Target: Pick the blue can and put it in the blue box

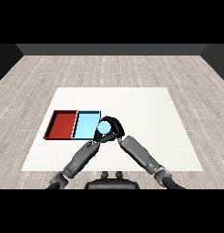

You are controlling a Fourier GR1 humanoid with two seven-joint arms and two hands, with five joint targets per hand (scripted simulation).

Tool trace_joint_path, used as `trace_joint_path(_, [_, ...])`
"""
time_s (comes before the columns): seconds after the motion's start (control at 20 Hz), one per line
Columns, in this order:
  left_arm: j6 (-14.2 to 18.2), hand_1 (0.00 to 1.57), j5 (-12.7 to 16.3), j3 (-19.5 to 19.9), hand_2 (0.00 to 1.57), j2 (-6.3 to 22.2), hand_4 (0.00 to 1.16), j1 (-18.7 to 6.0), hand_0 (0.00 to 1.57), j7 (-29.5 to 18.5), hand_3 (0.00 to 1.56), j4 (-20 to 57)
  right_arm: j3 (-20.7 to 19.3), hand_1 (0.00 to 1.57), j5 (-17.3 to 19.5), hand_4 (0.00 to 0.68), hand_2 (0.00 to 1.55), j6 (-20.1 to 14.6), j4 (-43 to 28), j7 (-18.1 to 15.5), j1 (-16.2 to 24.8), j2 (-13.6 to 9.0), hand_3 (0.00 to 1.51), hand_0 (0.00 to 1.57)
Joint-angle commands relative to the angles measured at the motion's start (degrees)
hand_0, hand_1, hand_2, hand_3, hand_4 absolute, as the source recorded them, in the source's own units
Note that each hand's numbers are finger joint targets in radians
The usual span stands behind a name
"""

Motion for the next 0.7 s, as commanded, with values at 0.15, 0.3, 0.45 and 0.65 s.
trace_joint_path(0.15, [0.52, 1.57, 2.31, 0.28, 1.54, -1.61, 0.76, 0.22, 1.57, 1.0, 1.47, 1.28, 1.53, 1.09, -7.78, 0.0, 1.12, 0.81, -0.09, -1.72, 2.08, 1.24, 0.8, 1.09])
trace_joint_path(0.3, [-1.87, 1.57, 2.1, 2.18, 1.52, -1.64, 1.1, -1.18, 1.57, 1.03, 1.45, 2.32, -2.33, 0.0, -3.78, 0.0, 0.0, 2.12, -1.08, 1.51, 1.52, 1.25, 0.0, 0.0])
trace_joint_path(0.45, [-5.6, 1.57, 0.9, 5.02, 1.52, -1.66, 1.1, -1.07, 1.57, -1.43, 1.45, 5.41, -2.52, 0.0, -3.61, 0.0, 0.0, 2.29, -1.19, 1.62, 1.64, 1.27, 0.0, 0.0])
trace_joint_path(0.65, [0.68, 1.57, -2.04, 1.52, 1.55, -1.67, 1.14, 3.2, 1.57, 3.28, 1.48, -4.04, -5.24, 0.0, -1.52, 0.0, 0.0, 5.78, -5.62, 1.83, 6.32, -0.24, 0.0, 0.0])
